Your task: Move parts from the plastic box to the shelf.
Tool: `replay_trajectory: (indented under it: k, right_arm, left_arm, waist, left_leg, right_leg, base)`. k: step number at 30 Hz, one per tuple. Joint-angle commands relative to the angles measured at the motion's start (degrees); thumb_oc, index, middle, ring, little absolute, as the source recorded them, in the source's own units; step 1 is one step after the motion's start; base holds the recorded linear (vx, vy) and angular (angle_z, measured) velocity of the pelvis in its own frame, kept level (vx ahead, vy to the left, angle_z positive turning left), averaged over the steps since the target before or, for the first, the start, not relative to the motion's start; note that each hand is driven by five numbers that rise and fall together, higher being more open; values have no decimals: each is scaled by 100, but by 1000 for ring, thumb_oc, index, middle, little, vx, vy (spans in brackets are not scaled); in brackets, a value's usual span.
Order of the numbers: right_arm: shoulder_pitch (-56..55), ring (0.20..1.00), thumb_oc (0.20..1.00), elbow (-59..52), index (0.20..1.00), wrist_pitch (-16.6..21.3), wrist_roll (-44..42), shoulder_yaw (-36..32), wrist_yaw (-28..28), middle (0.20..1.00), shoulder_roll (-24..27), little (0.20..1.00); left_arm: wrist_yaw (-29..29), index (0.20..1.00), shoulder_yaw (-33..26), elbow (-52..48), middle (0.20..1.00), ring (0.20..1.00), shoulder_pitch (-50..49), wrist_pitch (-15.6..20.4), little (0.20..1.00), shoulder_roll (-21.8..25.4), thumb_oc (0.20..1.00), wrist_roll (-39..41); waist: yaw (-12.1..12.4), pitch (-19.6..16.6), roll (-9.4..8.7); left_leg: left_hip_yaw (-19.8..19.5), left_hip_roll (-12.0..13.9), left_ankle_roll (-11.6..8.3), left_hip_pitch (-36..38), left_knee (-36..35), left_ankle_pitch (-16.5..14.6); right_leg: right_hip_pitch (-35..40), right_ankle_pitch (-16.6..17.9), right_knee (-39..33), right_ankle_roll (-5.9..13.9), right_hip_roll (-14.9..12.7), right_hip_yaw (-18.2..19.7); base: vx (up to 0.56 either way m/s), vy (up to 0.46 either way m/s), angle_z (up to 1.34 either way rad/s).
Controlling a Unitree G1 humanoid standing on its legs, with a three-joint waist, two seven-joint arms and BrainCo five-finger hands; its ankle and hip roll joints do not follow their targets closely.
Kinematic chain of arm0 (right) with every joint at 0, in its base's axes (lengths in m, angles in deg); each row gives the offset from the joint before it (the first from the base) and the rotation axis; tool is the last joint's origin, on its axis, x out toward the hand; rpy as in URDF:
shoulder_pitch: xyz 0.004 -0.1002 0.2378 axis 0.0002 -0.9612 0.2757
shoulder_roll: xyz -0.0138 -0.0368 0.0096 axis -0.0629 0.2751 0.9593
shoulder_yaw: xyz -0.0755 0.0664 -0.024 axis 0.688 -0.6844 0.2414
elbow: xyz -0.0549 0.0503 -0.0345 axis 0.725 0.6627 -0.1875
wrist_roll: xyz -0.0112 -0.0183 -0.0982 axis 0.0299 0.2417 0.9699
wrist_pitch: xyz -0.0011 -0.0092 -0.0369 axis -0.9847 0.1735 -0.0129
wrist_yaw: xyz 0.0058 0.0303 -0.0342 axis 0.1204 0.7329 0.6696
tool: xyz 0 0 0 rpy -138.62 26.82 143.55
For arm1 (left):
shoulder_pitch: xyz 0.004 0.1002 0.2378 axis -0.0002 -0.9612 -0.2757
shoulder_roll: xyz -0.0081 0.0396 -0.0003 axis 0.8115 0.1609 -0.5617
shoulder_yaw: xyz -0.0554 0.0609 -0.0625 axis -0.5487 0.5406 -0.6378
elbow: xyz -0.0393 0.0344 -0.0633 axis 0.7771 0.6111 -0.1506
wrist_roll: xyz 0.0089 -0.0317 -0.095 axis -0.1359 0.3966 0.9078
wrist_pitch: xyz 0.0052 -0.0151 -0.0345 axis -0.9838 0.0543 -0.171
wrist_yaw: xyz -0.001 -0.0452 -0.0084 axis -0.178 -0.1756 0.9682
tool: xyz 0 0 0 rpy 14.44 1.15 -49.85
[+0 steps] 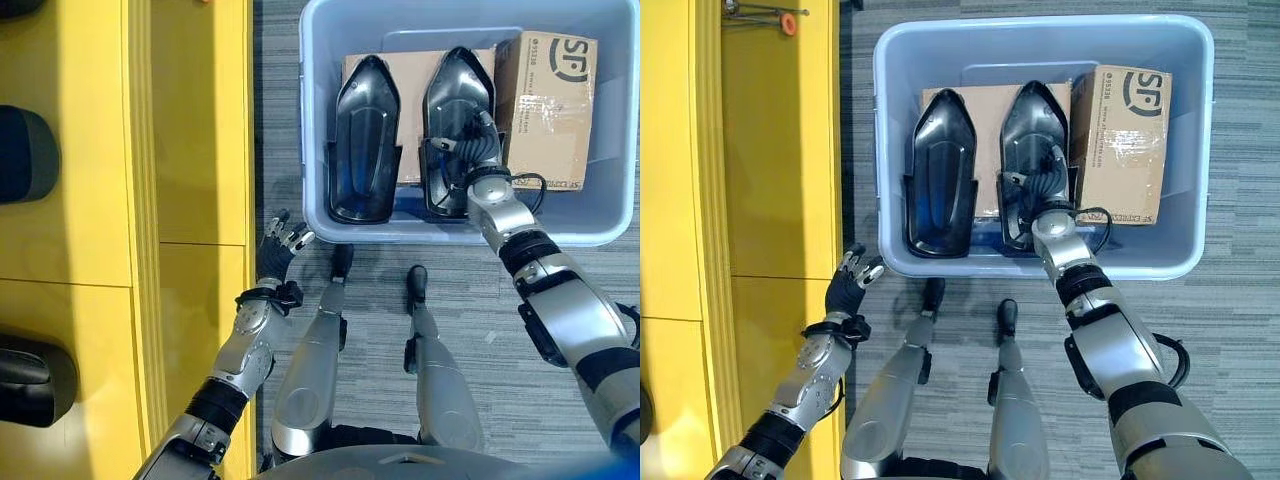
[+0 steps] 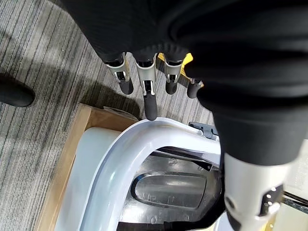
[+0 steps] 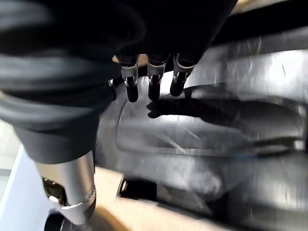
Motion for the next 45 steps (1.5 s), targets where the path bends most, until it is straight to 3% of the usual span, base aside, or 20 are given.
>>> replay_trajectory:
  k: [1, 12, 22, 25, 31, 37, 45]
  right_arm:
    - [282, 1000, 1000, 26, 1000, 129, -177, 218, -97, 1000, -7, 1000]
    - [99, 1000, 1000, -183, 1000, 211, -586, 172, -149, 1000, -402, 1000]
    - [-395, 1000, 1000, -1903, 1000, 595, -1030, 3, -32, 1000, -594, 1000]
    - [-908, 1000, 1000, -3492, 1000, 796, -570, -210, 170, 1000, -526, 1000]
    - [-1640, 1000, 1000, -5272, 1000, 1020, 317, -504, 336, 1000, -456, 1000]
    - [-2191, 1000, 1000, -6016, 1000, 1054, 903, -656, 511, 1000, -466, 1000]
    - [-2441, 1000, 1000, -5998, 1000, 986, 1173, -841, 772, 1000, -436, 1000]
  left_arm:
    - [2, 1000, 169, -80, 1000, 1000, 123, 201, 1000, 10, 1000, 71]
    - [66, 1000, 235, -10, 1000, 1000, 243, 171, 1000, -34, 1000, 96]
    - [171, 1000, 106, 9, 1000, 1000, 232, 115, 1000, -110, 1000, 129]
    - [277, 1000, -30, 9, 1000, 1000, 181, 77, 1000, -179, 1000, 79]
    - [394, 1000, -172, -116, 1000, 1000, 51, 53, 1000, -192, 1000, -99]
    - [442, 1000, -193, -214, 1000, 1000, -78, 37, 1000, -196, 1000, -168]
    - [474, 1000, -217, -280, 1000, 1000, -167, 87, 1000, -197, 1000, -241]
  waist:
    - [83, -93, -22]
    - [150, -134, -68]
    - [23, -139, -198]
    - [-126, -161, -291]
    - [-313, -193, -372]
    - [-436, -208, -410]
    - [-507, -223, -420]
  left_leg:
    - [-169, 134, -123, -69, 96, -365]
    - [-274, 125, -117, -70, 98, -384]
    - [-271, 155, -125, -9, 79, -415]
    - [-229, 186, -127, 24, 62, -437]
    - [-148, 228, -133, 50, 49, -474]
    - [-97, 263, -129, 63, 46, -495]
    - [-67, 272, -130, 39, 40, -493]
  right_leg:
    - [-148, -217, 232, 186, -456, -132]
    - [-58, -247, 186, 183, -477, -228]
    - [-22, -274, 169, 173, -468, -203]
    - [-30, -290, 178, 172, -454, -182]
    - [-46, -297, 170, 184, -440, -150]
    - [-80, -298, 182, 194, -433, -117]
    - [-121, -289, 173, 205, -424, -85]
  base:
    - [8, -4, 4]
    - [4, 0, 5]
    - [0, 0, 0]
    - [0, 0, 0]
    - [0, 0, 0]
    - [0, 0, -1]
    - [0, 0, 0]
